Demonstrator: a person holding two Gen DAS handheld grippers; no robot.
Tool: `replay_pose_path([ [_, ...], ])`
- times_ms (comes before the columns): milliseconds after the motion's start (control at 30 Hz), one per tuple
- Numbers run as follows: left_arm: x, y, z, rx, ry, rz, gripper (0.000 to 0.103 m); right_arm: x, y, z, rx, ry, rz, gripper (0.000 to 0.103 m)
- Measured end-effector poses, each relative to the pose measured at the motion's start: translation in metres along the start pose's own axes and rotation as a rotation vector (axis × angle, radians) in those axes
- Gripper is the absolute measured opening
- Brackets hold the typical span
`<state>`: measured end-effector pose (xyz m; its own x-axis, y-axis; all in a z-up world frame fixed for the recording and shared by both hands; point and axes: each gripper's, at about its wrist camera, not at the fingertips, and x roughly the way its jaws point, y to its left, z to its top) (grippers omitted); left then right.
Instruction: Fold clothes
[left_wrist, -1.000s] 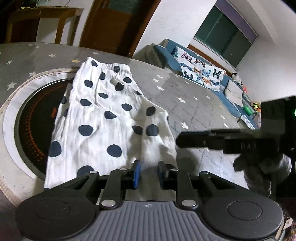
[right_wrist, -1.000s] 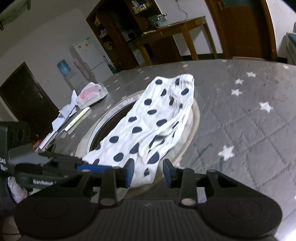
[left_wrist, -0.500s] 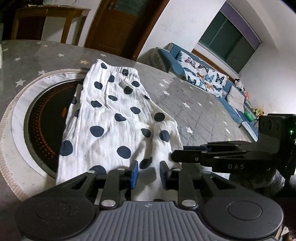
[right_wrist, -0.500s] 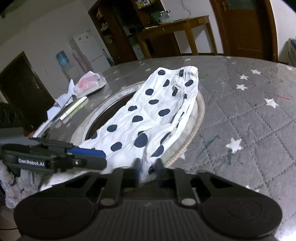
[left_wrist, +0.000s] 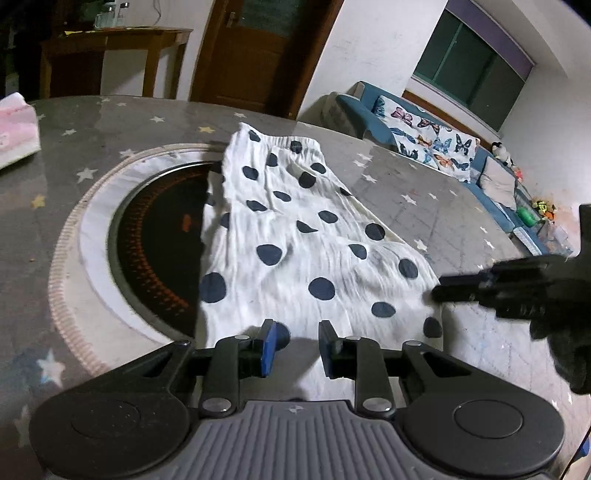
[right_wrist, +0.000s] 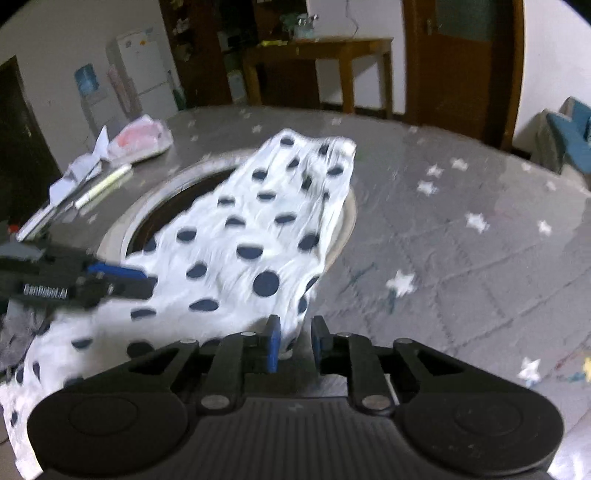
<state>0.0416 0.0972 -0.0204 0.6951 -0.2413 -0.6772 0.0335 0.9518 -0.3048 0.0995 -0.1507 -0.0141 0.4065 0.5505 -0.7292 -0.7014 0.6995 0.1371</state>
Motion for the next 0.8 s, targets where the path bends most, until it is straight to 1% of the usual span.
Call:
replay_pose_path([
  [67, -0.008, -0.003, -0.002, 0.017, -0.010, -0.010, 0.028, 0.001, 0.006, 0.006, -0.024, -0.024, 0.009, 0.017],
  [167, -0.019, -0.021, -0.011, 0.085, -0.027, -0.028, 0.028, 0.002, 0.015, 0.016, -0.059, -0.061, 0.022, 0.017],
  [233, -0.022, -0.029, -0.019, 0.118, -0.020, -0.038, 0.028, 0.003, 0.021, 0.022, -0.083, -0.082, 0.032, 0.017],
  [367, -0.024, -0.033, -0.036, 0.151, 0.015, -0.044, 0.028, 0.031, 0.029, 0.021, -0.113, -0.041, 0.030, 0.017],
  [433, -0.026, -0.027, -0.042, 0.147, 0.023, -0.038, 0.028, 0.041, 0.027, 0.018, -0.115, -0.013, 0.010, 0.017],
  [467, -0.029, -0.023, -0.045, 0.140, 0.017, -0.049, 0.028, 0.044, 0.026, 0.017, -0.113, -0.004, 0.000, 0.017],
  [567, -0.040, -0.016, -0.047, 0.121, 0.002, -0.052, 0.028, 0.037, 0.026, 0.016, -0.113, -0.017, -0.009, 0.018],
  [700, -0.054, -0.008, -0.049, 0.105, -0.035, -0.054, 0.028, 0.018, 0.044, 0.013, -0.157, -0.039, 0.038, 0.020],
  [733, -0.057, -0.008, -0.050, 0.107, -0.041, -0.053, 0.028, 0.013, 0.050, 0.011, -0.171, -0.039, 0.055, 0.025],
  [800, -0.060, -0.005, -0.053, 0.101, -0.043, -0.045, 0.028, 0.009, 0.063, 0.002, -0.192, -0.025, 0.089, 0.030],
])
